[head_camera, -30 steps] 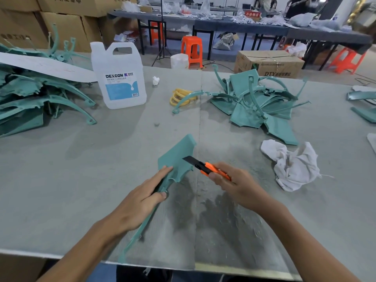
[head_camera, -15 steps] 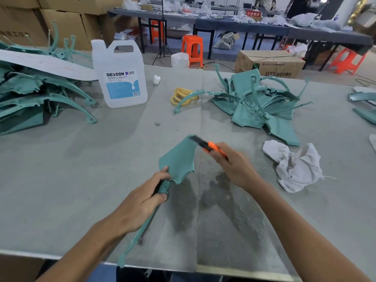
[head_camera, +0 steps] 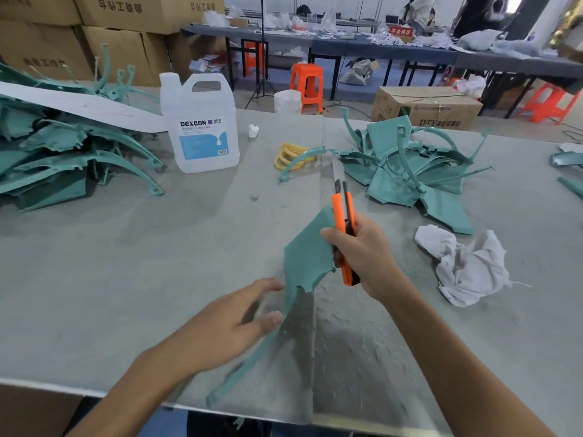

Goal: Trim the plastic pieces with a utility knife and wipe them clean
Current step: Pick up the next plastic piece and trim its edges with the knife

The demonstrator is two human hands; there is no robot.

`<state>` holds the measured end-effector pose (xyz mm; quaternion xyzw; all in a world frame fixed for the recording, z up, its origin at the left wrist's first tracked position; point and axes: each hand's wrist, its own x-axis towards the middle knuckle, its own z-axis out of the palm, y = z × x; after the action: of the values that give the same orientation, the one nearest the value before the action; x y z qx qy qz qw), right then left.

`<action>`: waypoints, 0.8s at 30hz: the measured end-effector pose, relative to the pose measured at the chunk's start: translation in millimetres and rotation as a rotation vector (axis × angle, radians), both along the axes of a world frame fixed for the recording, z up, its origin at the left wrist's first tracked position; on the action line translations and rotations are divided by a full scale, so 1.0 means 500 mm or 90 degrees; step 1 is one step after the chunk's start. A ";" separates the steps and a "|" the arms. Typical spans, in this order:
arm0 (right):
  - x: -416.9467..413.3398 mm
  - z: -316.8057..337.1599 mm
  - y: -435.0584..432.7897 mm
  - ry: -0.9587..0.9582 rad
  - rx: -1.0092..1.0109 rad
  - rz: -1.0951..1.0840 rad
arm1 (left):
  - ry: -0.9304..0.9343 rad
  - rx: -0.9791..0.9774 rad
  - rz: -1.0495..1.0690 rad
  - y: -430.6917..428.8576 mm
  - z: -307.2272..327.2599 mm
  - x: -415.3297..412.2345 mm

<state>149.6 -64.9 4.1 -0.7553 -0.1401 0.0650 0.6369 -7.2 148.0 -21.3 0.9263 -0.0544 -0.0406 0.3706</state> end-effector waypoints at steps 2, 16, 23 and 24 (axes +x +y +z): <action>-0.004 0.024 -0.026 -0.048 -0.008 -0.041 | -0.020 -0.004 0.046 0.031 0.052 -0.020; -0.137 0.025 -0.015 0.048 0.146 -0.031 | -0.178 0.071 0.079 -0.160 0.089 0.034; -0.175 -0.007 -0.110 -0.179 -0.244 -0.104 | -0.132 0.039 0.113 -0.156 0.029 0.079; -0.182 -0.014 -0.118 -0.213 -0.296 -0.096 | -0.129 0.047 0.112 -0.156 0.026 0.083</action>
<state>58.8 -124.1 -2.9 -0.8895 -0.1679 -0.0775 0.4178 34.3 69.9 -8.5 0.9399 -0.0088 0.0840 0.3308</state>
